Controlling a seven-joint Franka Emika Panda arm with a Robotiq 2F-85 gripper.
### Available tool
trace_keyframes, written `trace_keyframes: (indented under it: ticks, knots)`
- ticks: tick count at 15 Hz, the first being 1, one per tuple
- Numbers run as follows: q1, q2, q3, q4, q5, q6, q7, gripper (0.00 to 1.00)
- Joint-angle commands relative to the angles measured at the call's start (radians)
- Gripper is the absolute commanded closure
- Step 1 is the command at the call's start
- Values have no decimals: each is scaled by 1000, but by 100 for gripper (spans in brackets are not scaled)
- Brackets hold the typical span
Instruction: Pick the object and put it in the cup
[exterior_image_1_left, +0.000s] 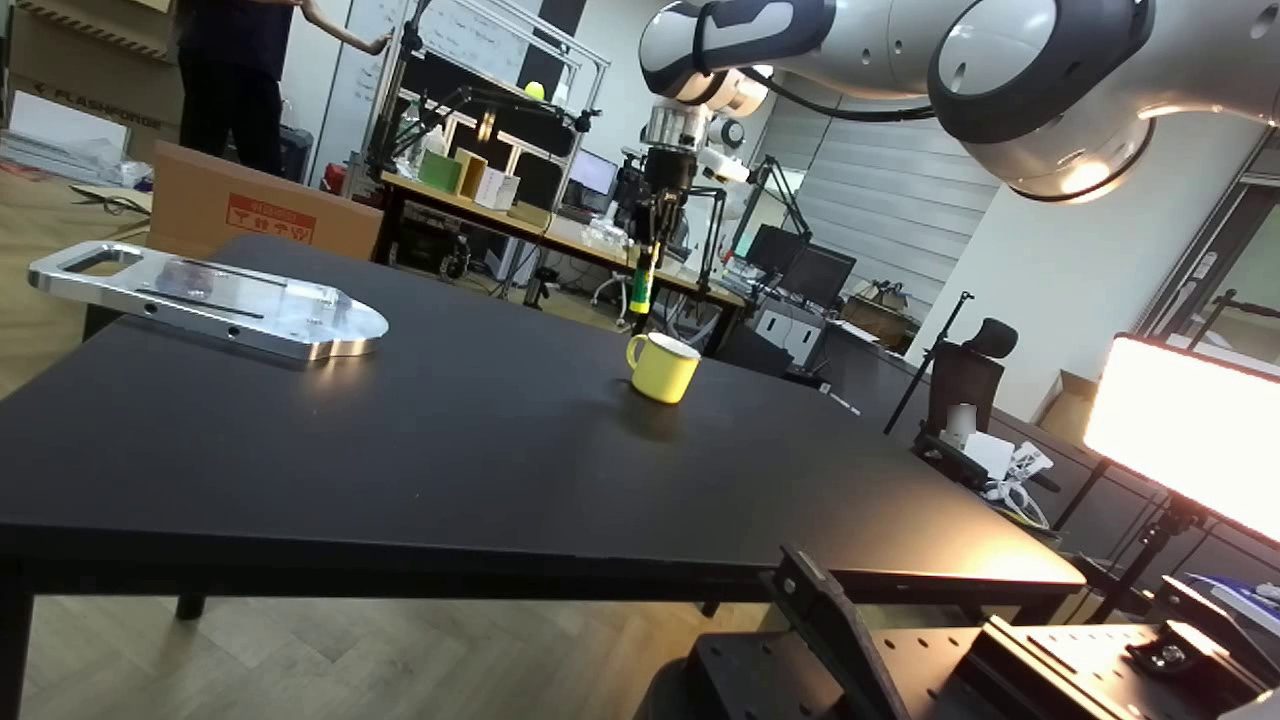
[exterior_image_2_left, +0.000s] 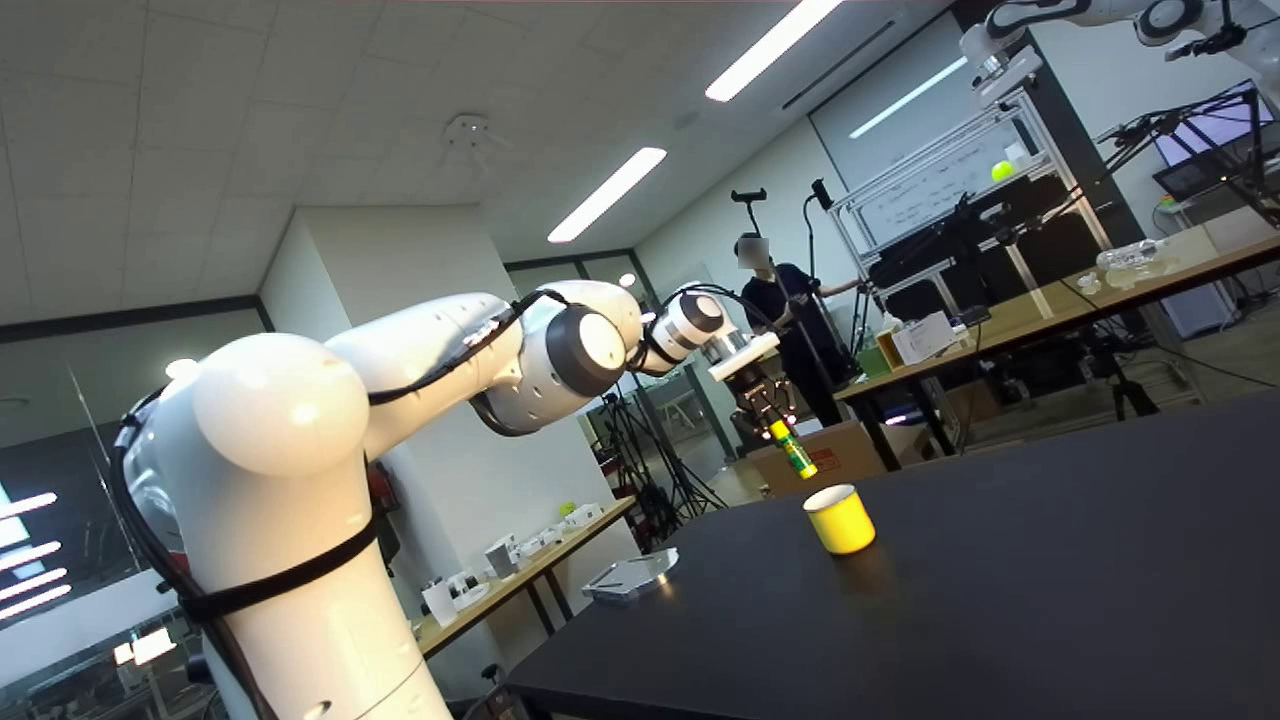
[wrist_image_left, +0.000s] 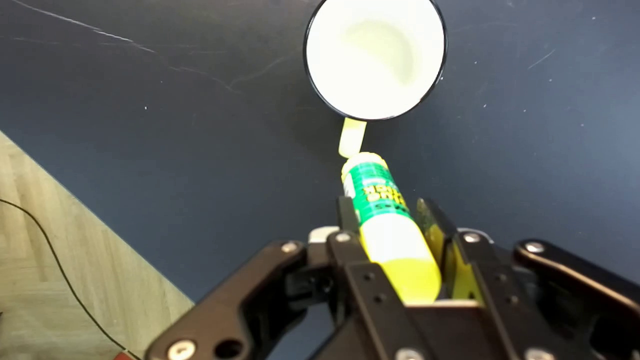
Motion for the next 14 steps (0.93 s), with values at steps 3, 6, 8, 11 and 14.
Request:
trace_keyframes:
  ticks: [3, 6, 8, 11, 14]
  knots:
    - [0, 0, 0, 0, 0, 0, 0, 91]
    - [-1, 10, -6, 18, -6, -3, 6, 91]
    - [-3, 14, -10, 23, -10, -15, 2, 91]
    - [-5, 28, -27, 56, -27, -67, -2, 91]
    - [0, 19, -57, 41, -63, -127, -6, 91]
